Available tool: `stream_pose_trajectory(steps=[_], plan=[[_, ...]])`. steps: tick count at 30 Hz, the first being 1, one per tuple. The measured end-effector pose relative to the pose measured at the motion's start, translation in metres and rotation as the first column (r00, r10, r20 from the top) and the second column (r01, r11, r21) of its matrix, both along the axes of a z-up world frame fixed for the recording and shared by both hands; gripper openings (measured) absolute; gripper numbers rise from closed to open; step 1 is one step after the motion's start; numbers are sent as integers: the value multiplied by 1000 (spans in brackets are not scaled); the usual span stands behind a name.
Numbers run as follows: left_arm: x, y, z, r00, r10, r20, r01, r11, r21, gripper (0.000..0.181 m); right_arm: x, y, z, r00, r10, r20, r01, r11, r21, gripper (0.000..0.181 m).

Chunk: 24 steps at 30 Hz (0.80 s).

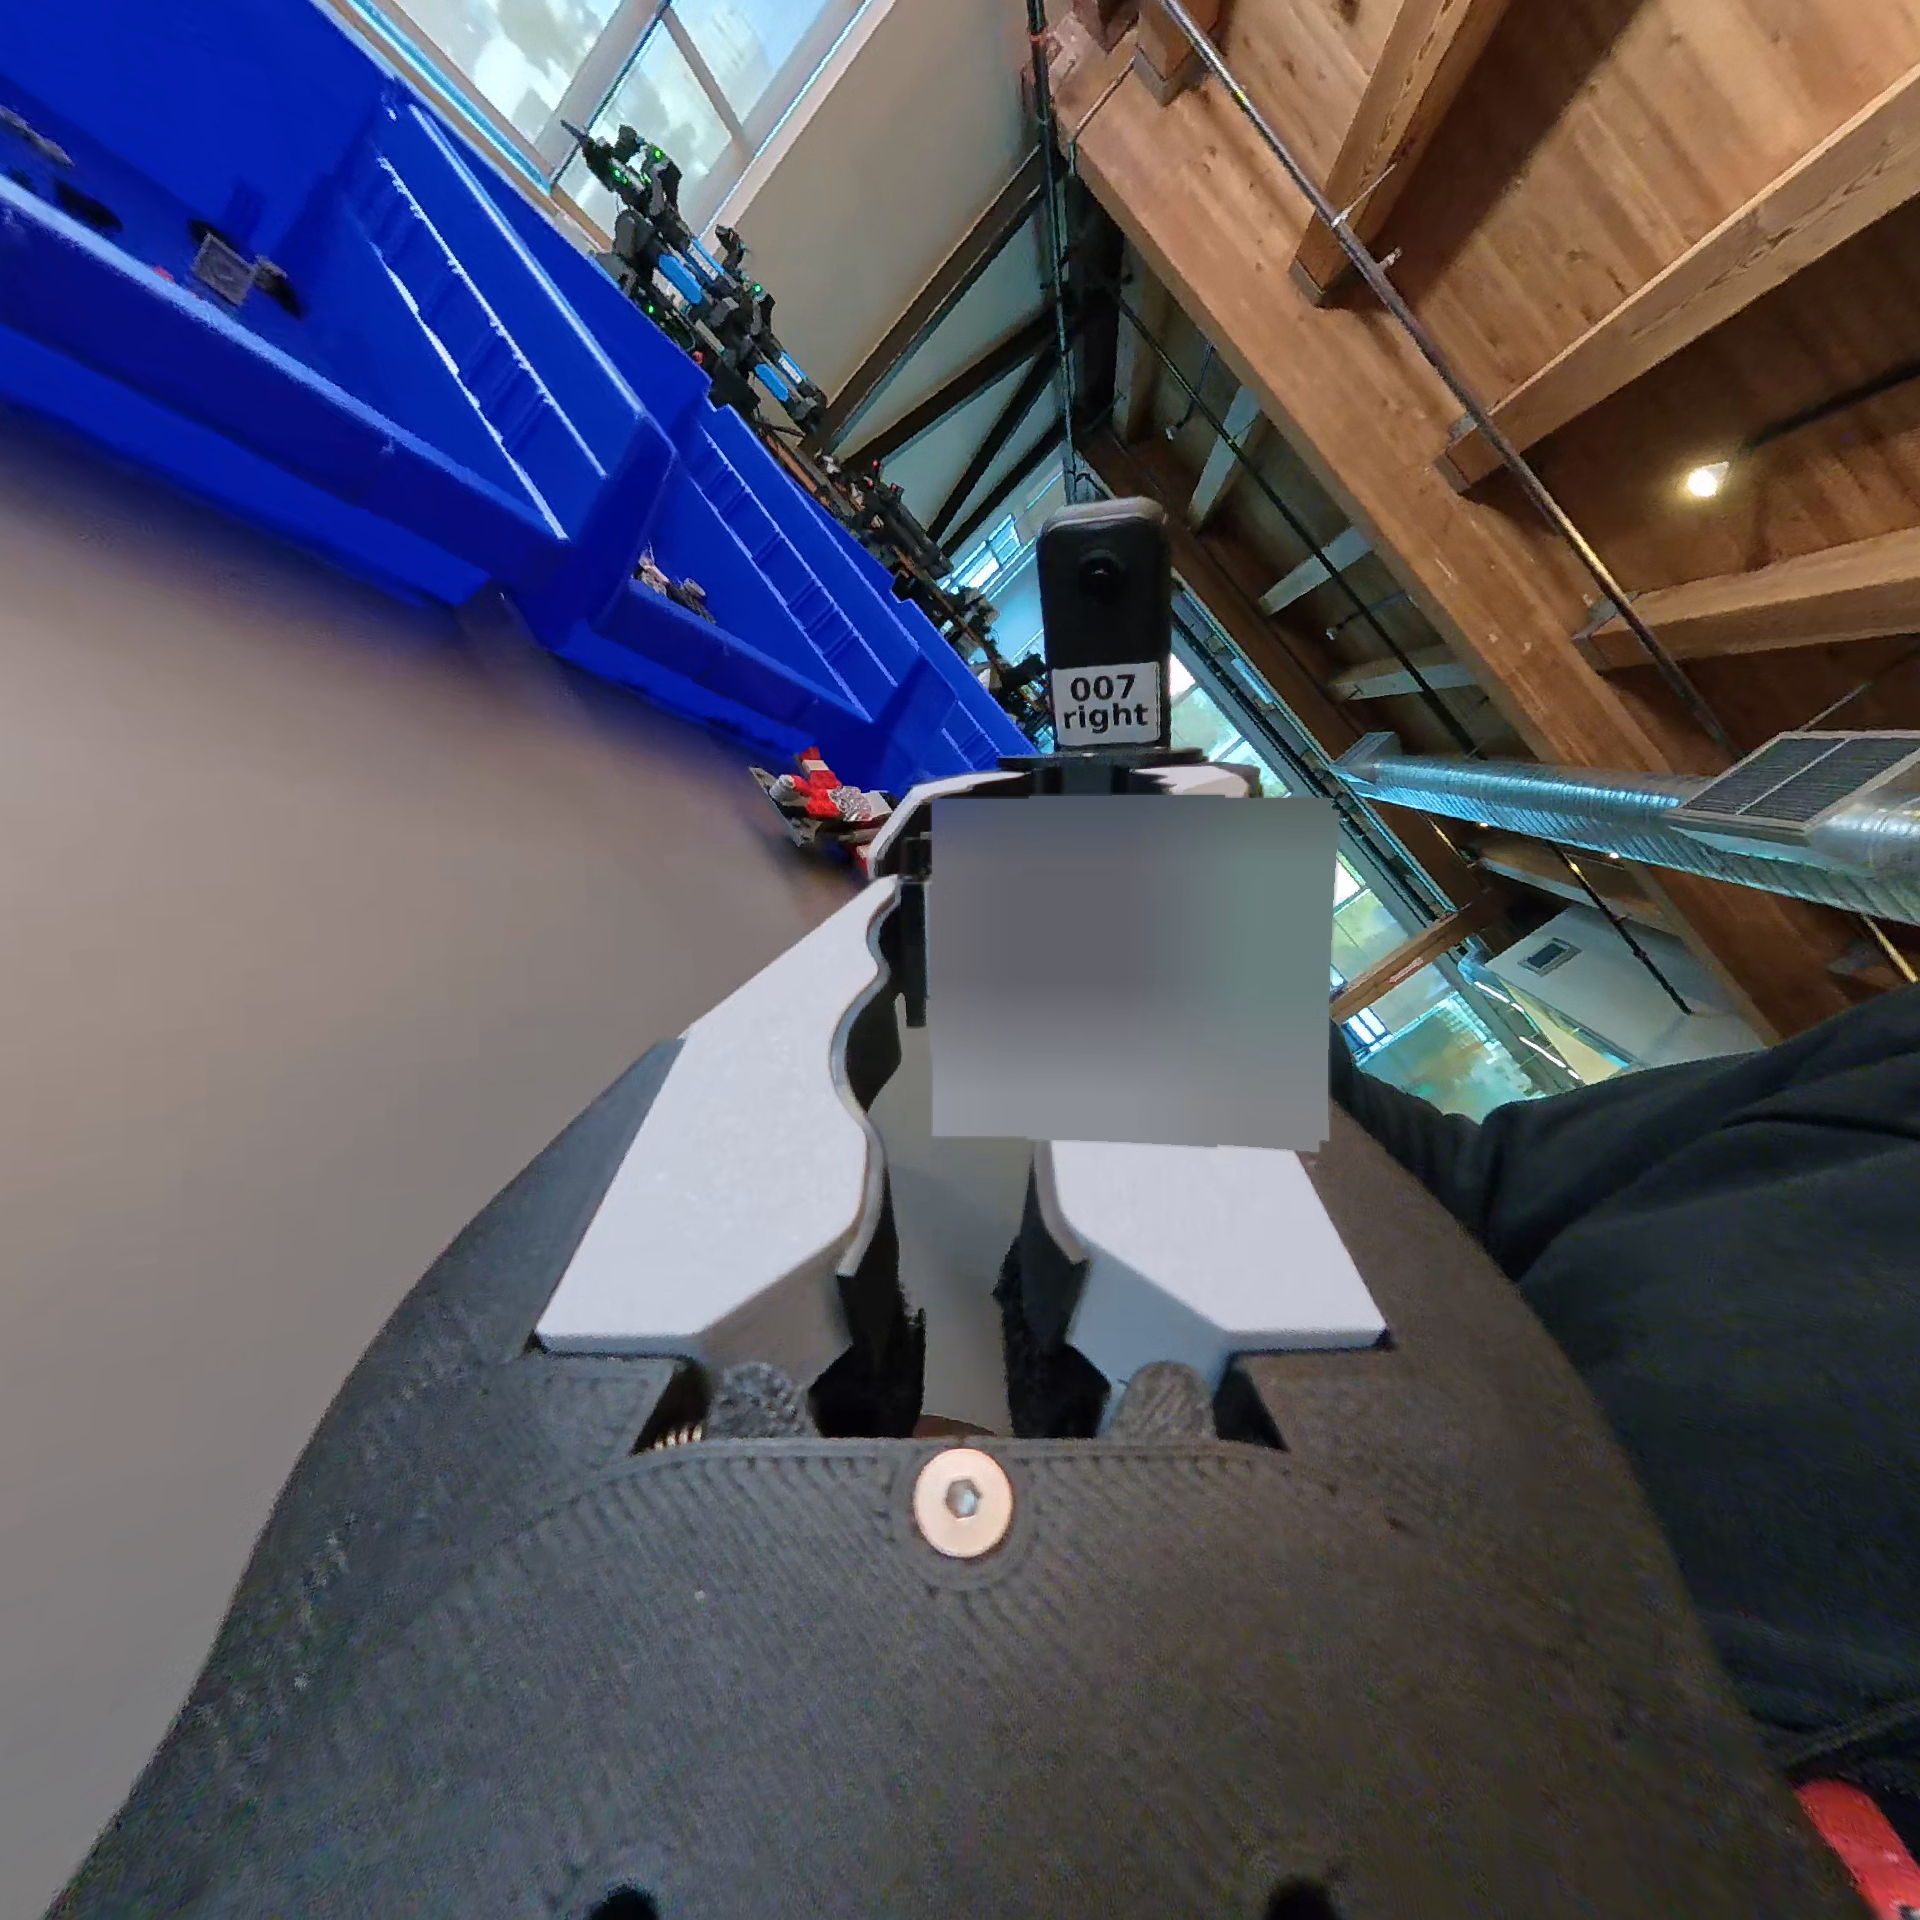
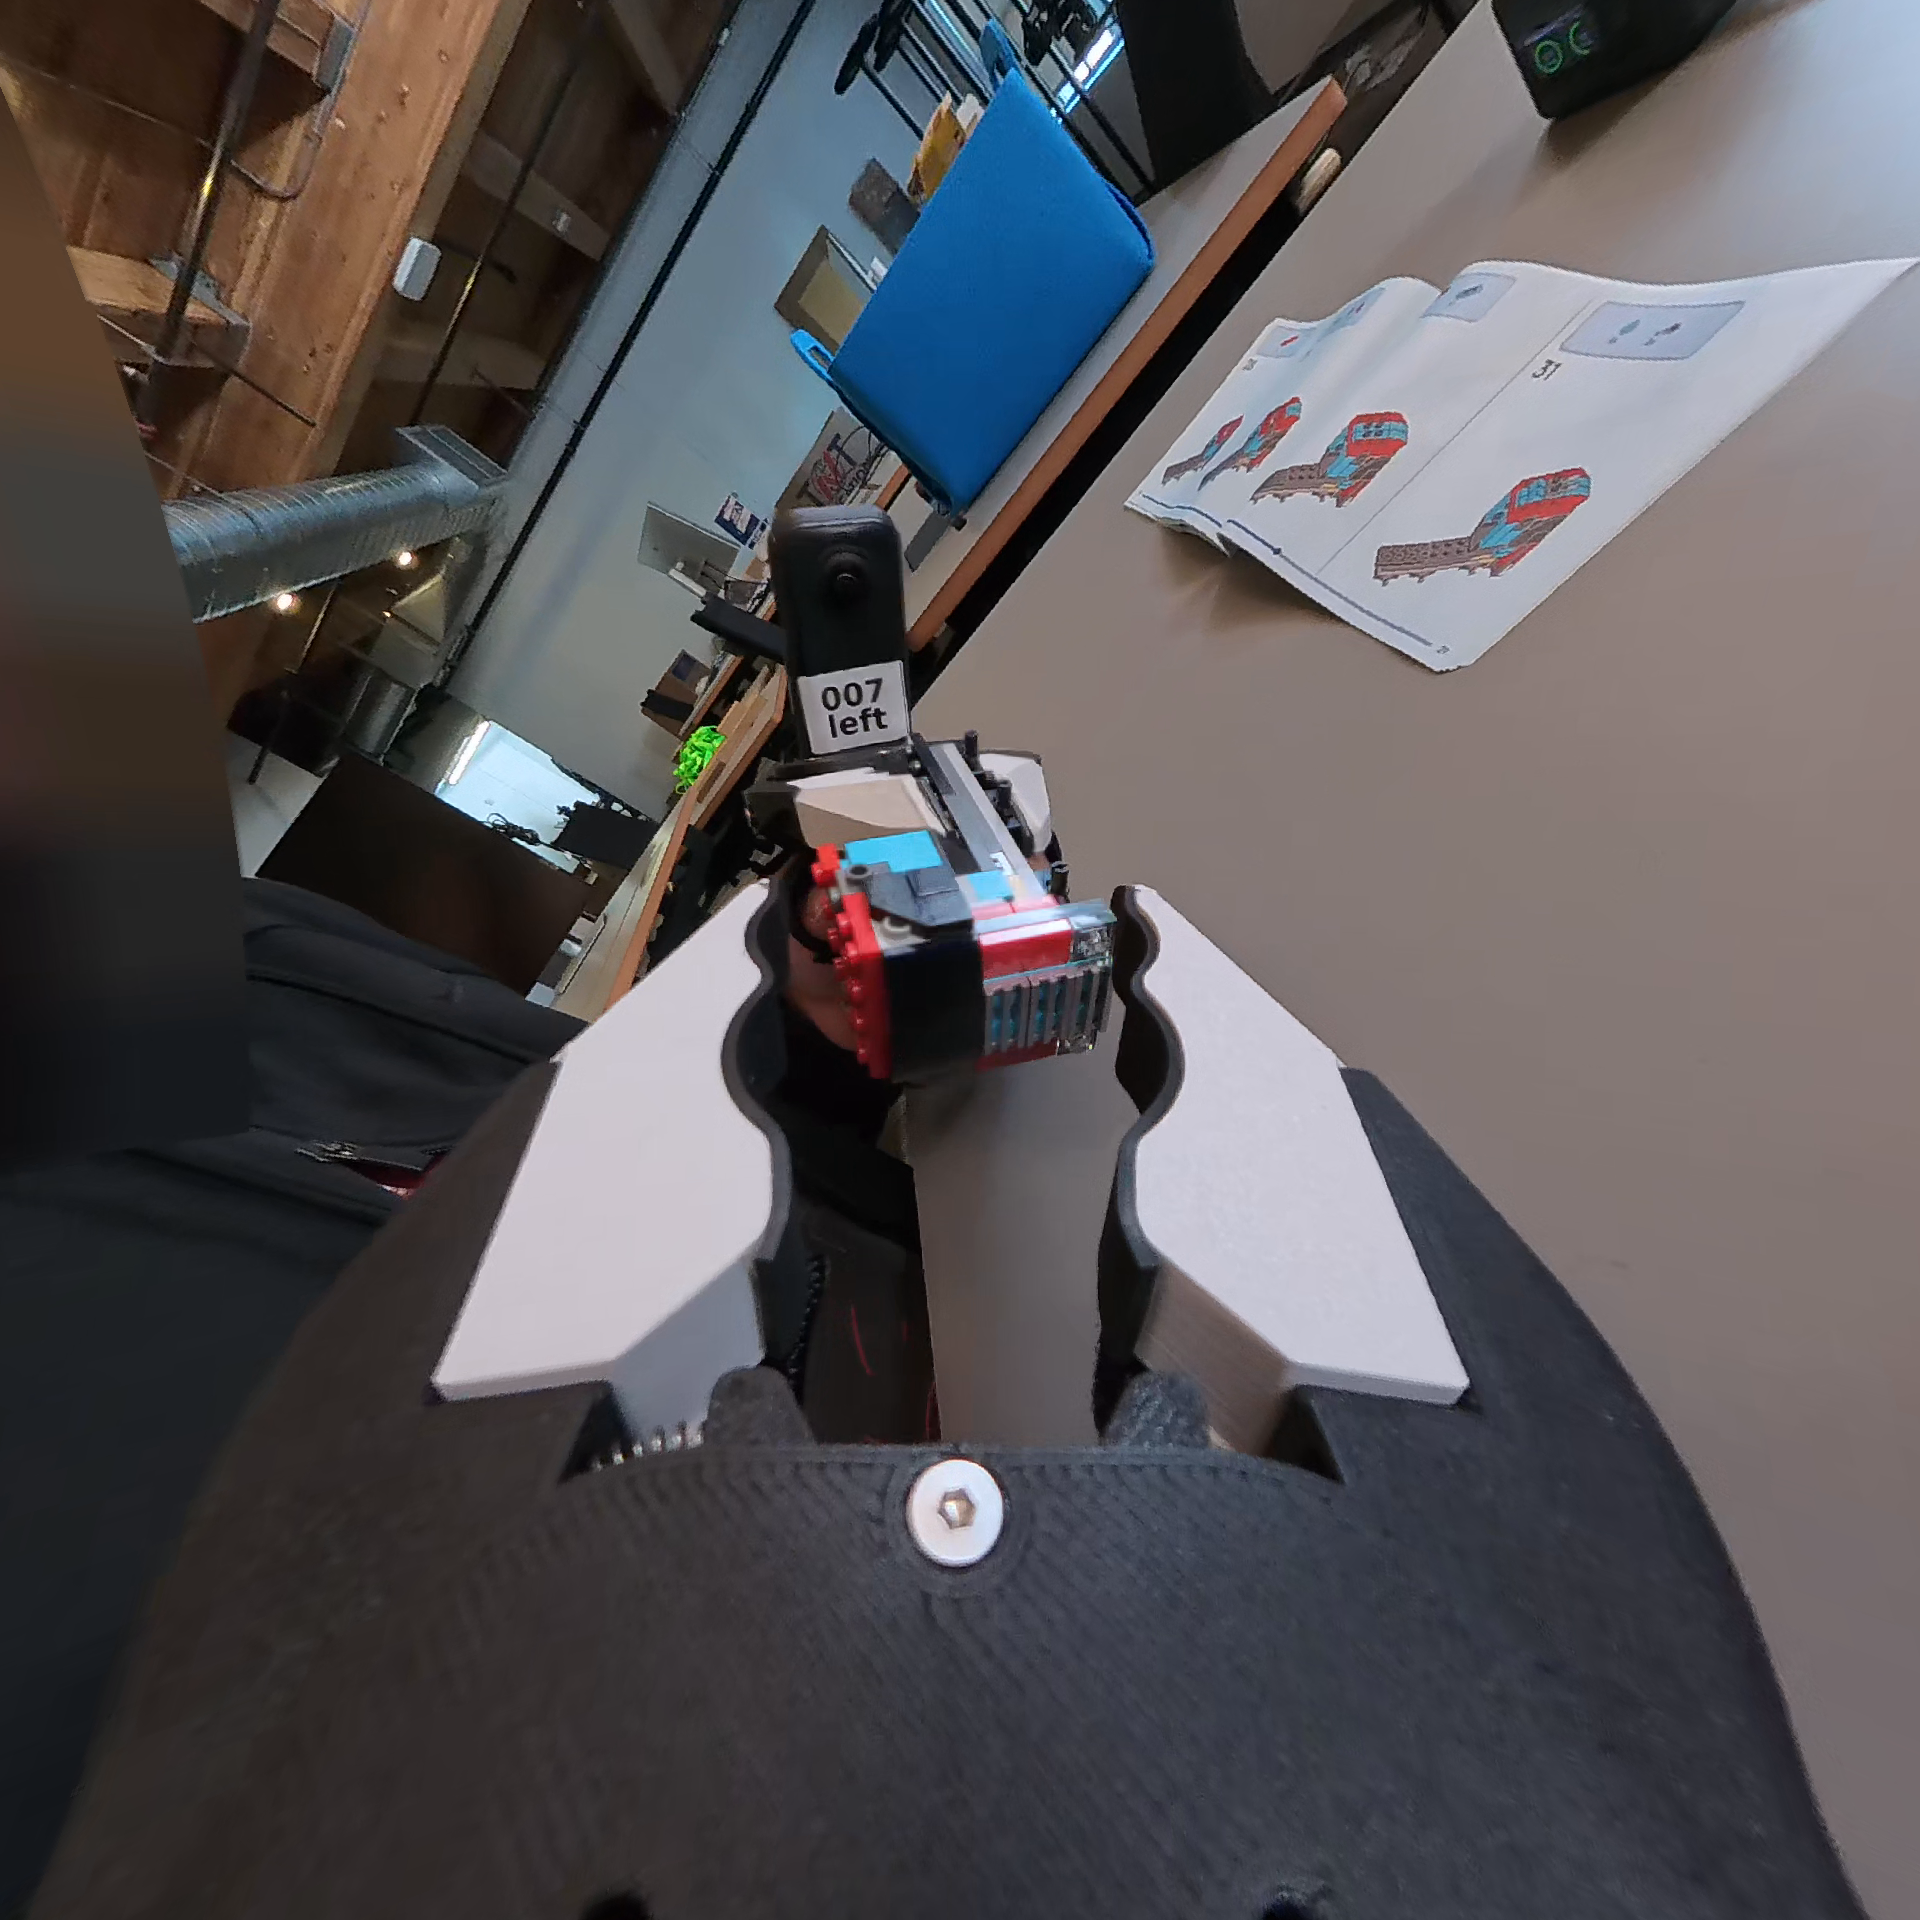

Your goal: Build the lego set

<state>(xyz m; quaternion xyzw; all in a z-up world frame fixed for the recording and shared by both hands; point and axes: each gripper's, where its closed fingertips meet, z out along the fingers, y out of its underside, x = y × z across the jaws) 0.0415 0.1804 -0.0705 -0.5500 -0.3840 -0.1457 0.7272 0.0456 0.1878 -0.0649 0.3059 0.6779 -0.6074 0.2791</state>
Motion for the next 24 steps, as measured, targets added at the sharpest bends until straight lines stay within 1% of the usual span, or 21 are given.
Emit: stream_pose_trajectory(steps=[5, 9, 14, 18, 20, 22, 24], plan=[[1, 0, 2, 999, 13, -40, -14, 1000, -22, 15, 2, 0, -1, 1000, 0, 6, 0, 1000, -4, 61], [1, 1, 3, 999, 12, -39, -13, 1000, -17, 15, 1, 2, 0, 1000, -10, 15, 10, 1000, -15, 61], [-2, -1, 3, 1000, 21, -23, -21, 1000, 5, 15, 1, 7, -1, 998, -52, 36, 53, 998, -27, 71], [-2, -1, 4, 999, 22, -23, -22, 1000, 22, 15, 6, 1, -3, 997, -60, 58, 62, 997, -43, 72], [-1, 0, 5, 1000, 14, -23, -13, 999, 31, 15, 8, -3, -2, 996, -61, 65, 65, 996, -57, 68], [0, 1, 7, 1000, 2, -22, -1, 999, 49, 15, 8, -4, -2, 996, -63, 71, 67, 996, -66, 59], [2, 1, 9, 1000, -12, -15, 13, 998, 69, 15, 8, -4, 1, 996, -53, 69, 59, 994, -87, 56]])
